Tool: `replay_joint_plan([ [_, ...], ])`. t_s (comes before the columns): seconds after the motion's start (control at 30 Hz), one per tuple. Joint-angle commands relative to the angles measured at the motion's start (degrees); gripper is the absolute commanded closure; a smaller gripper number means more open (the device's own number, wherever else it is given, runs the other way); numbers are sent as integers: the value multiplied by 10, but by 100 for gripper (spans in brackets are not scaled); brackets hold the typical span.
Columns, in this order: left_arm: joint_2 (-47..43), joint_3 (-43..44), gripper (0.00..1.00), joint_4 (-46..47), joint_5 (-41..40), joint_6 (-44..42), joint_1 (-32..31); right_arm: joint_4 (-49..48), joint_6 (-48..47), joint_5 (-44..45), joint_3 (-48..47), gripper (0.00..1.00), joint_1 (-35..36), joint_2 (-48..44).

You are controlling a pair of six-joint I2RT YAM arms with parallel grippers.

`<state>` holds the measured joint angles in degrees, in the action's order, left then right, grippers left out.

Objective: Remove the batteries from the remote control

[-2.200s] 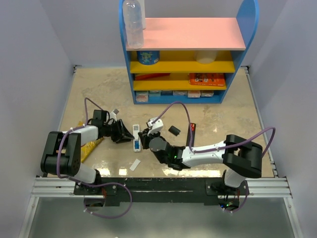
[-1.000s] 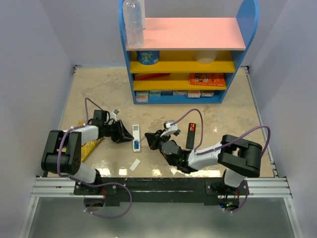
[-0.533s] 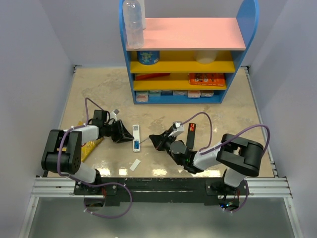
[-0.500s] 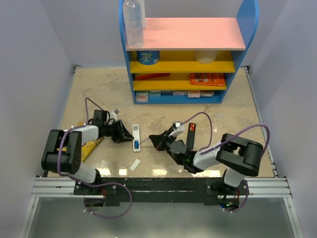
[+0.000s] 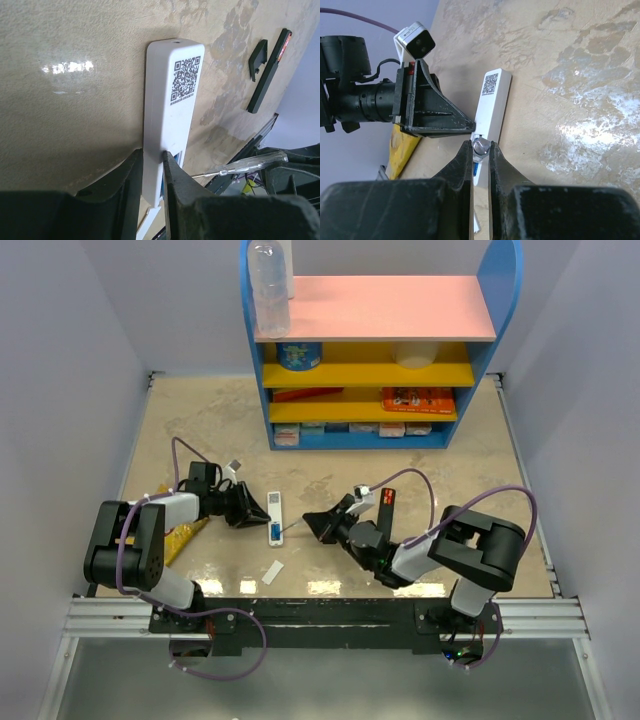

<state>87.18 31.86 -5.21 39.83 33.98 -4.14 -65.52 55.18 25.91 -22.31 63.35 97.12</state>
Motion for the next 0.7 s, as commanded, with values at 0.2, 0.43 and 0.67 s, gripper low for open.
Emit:
replay_joint_plan([
  [0.2, 4, -4, 74, 5, -2, 5, 2, 119, -46, -3, -63, 100, -5, -32],
  [0.43, 4, -3, 74, 6, 3, 5, 2, 164, -68, -2, -107, 100, -13, -42],
  [0.67, -1, 3, 73, 0, -1, 4, 2, 190, -88, -3, -130, 100, -17, -48],
])
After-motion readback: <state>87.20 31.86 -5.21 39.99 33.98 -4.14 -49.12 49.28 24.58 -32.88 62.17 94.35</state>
